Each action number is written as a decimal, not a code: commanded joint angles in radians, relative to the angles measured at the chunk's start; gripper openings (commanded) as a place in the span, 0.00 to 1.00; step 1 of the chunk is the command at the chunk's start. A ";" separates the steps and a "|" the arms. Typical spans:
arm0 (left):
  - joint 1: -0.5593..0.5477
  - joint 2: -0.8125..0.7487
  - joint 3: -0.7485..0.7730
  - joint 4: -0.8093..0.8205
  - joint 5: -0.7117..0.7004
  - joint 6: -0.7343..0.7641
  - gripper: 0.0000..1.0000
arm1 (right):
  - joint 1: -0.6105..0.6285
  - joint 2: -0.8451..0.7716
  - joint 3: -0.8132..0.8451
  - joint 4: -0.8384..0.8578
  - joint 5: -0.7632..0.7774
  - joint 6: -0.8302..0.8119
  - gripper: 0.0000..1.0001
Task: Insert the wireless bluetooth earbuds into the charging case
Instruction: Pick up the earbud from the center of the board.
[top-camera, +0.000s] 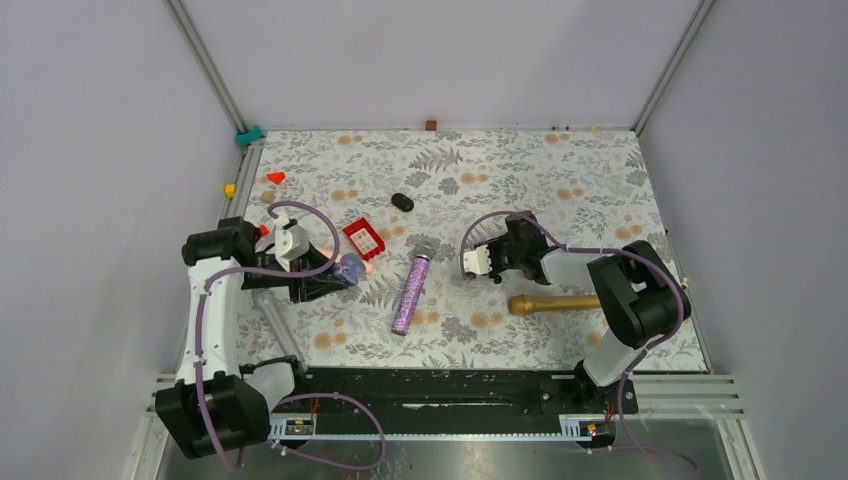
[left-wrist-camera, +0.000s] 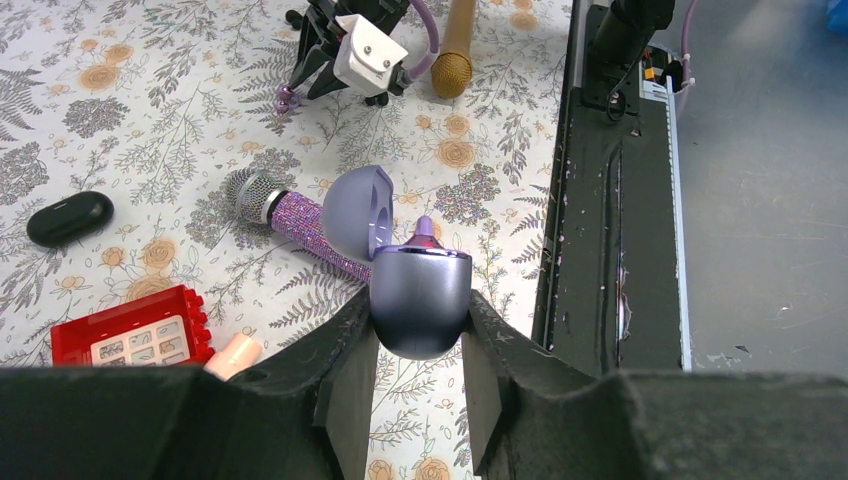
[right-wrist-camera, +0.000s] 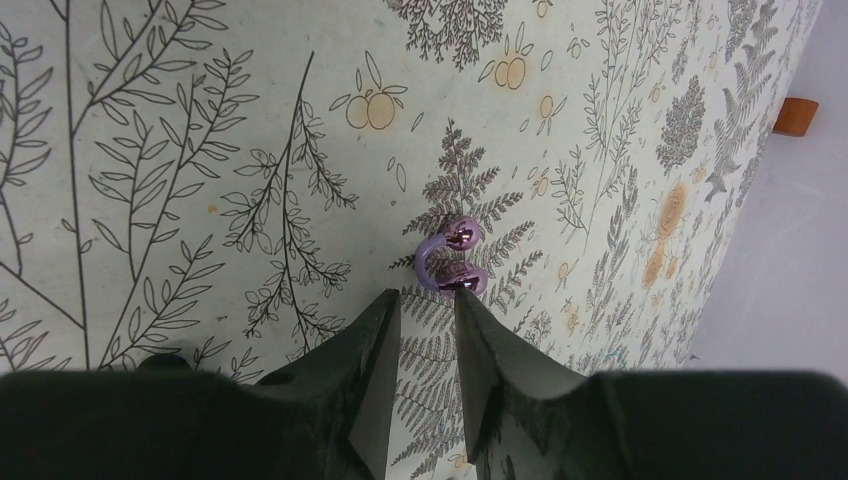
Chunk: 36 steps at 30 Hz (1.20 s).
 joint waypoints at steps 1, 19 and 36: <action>0.009 -0.016 0.013 -0.037 0.052 0.033 0.01 | 0.008 0.028 0.015 -0.076 0.007 -0.019 0.34; 0.015 -0.021 0.013 -0.039 0.054 0.032 0.01 | 0.036 0.082 0.048 -0.073 0.075 -0.040 0.33; 0.021 -0.023 0.009 -0.038 0.057 0.029 0.01 | 0.090 0.160 0.176 -0.169 0.134 -0.069 0.19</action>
